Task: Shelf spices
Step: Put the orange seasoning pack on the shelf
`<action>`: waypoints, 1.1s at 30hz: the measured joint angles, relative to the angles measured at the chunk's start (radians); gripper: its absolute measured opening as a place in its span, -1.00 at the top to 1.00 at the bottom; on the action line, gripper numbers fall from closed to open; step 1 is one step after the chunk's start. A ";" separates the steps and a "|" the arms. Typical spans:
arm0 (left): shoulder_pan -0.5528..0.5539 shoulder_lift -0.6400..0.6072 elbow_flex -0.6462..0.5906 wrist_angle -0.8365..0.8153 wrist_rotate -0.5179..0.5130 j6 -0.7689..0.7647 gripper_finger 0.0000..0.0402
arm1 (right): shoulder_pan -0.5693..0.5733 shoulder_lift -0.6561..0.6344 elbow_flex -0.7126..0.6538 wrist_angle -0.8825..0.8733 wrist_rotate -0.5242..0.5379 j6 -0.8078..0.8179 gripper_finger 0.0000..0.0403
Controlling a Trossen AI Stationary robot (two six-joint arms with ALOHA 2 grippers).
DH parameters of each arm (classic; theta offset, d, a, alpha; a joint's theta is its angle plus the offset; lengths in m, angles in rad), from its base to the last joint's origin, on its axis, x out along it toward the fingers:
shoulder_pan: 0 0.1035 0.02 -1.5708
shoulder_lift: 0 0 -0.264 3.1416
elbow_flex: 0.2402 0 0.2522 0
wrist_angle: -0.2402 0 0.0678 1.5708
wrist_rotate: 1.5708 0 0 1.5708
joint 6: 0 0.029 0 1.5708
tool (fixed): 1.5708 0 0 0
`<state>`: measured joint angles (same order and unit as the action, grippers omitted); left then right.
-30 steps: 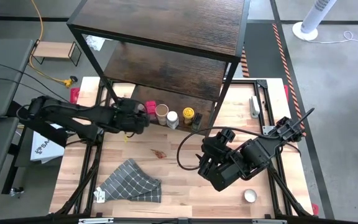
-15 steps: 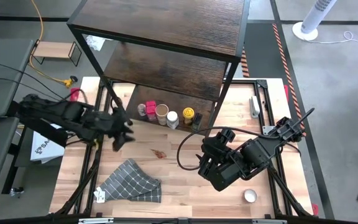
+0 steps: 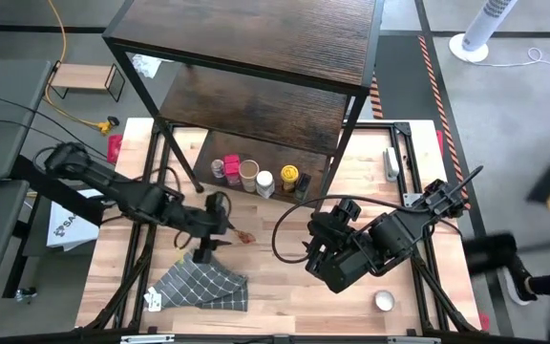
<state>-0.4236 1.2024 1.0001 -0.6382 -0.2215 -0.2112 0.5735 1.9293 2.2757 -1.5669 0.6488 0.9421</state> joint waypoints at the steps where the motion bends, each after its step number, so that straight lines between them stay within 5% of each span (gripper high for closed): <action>1: 0.000 0.019 0.010 -0.001 0.007 0.013 0.00 | 0.000 0.000 0.000 0.000 0.000 0.000 -0.54; 18: 0.021 0.240 0.054 -0.004 -0.031 0.161 0.00 | 0.000 0.000 0.000 -0.004 -0.002 -0.019 -0.54; 24: 0.052 0.327 0.054 -0.053 -0.061 0.093 0.03 | 0.000 0.000 0.000 -0.004 -0.002 -0.026 -0.54; 27: 0.052 0.350 0.054 -0.093 -0.058 0.001 0.24 | 0.000 0.000 0.000 -0.004 -0.002 -0.027 -0.54; 31: 0.024 0.350 0.023 -0.101 -0.051 -0.127 0.85 | 0.000 0.000 0.000 -0.004 -0.002 -0.031 -0.54; 33: 0.000 0.327 0.004 -0.117 -0.090 -0.249 0.93 | 0.000 0.000 0.000 -0.004 -0.002 -0.031 -0.54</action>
<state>-0.4239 1.5290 1.0038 -0.7549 -0.3119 -0.4599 0.5735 1.9293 2.2757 -1.5711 0.6464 0.9115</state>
